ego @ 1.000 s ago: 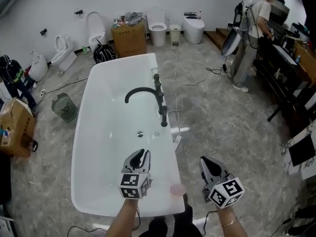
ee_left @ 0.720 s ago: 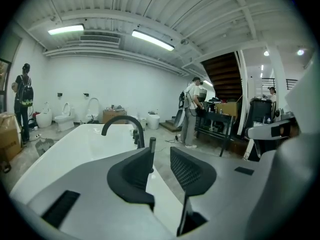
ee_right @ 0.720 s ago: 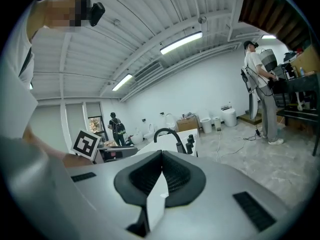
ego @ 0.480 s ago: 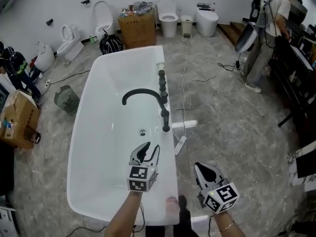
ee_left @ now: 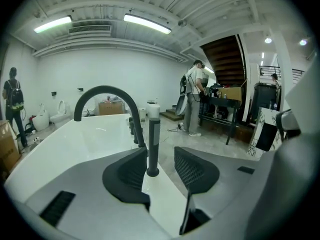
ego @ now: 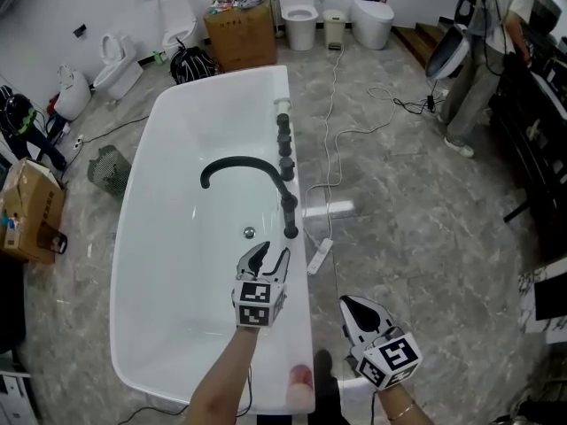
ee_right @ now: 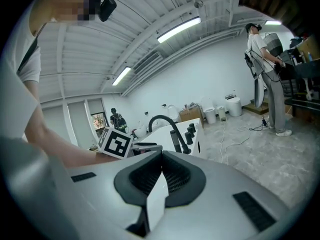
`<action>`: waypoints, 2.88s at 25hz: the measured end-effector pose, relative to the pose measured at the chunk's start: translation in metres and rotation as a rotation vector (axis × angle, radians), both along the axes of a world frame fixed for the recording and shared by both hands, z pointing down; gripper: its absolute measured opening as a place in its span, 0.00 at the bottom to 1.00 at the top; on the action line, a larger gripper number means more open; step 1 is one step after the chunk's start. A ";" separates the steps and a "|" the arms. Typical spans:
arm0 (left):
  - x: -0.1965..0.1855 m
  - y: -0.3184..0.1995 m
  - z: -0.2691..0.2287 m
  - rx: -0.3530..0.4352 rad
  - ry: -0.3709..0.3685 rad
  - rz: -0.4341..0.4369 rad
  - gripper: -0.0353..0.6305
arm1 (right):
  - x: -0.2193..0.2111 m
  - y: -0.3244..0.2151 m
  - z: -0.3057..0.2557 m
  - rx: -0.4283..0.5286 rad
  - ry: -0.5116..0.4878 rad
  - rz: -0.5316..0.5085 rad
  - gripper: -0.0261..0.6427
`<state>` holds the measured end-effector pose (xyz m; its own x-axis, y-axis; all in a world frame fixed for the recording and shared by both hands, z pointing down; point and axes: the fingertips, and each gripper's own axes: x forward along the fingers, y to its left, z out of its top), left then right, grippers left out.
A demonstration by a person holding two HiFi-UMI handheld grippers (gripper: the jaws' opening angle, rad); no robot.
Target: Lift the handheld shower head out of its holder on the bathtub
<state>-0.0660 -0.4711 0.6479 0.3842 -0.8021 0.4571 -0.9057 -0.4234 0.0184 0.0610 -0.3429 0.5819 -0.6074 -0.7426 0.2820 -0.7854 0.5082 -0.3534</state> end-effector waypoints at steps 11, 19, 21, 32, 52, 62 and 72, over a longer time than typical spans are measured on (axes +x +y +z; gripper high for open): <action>0.034 -0.086 0.060 -0.025 -0.018 -0.031 0.36 | 0.026 -0.060 0.057 -0.037 0.004 0.023 0.05; 0.045 -0.121 0.093 -0.069 -0.030 -0.046 0.37 | 0.034 -0.088 0.081 -0.049 0.023 0.021 0.05; 0.051 -0.125 0.095 -0.083 -0.018 -0.050 0.37 | 0.037 -0.092 0.083 -0.047 0.033 0.016 0.05; 0.055 -0.140 0.104 -0.108 -0.023 -0.088 0.27 | 0.039 -0.091 0.096 -0.092 0.023 0.010 0.05; 0.055 -0.108 0.024 -0.034 -0.054 -0.053 0.26 | 0.028 -0.063 0.043 -0.064 0.009 0.006 0.05; 0.054 -0.064 -0.064 0.042 -0.069 0.003 0.26 | 0.016 -0.028 -0.017 -0.009 -0.001 0.010 0.05; 0.052 -0.014 -0.143 0.119 -0.075 0.048 0.26 | 0.008 0.017 -0.070 0.040 0.001 0.015 0.05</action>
<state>-0.0139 -0.4850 0.5047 0.3916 -0.8340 0.3886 -0.8814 -0.4613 -0.1019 0.0688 -0.3263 0.5119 -0.5956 -0.7627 0.2521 -0.7935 0.5098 -0.3324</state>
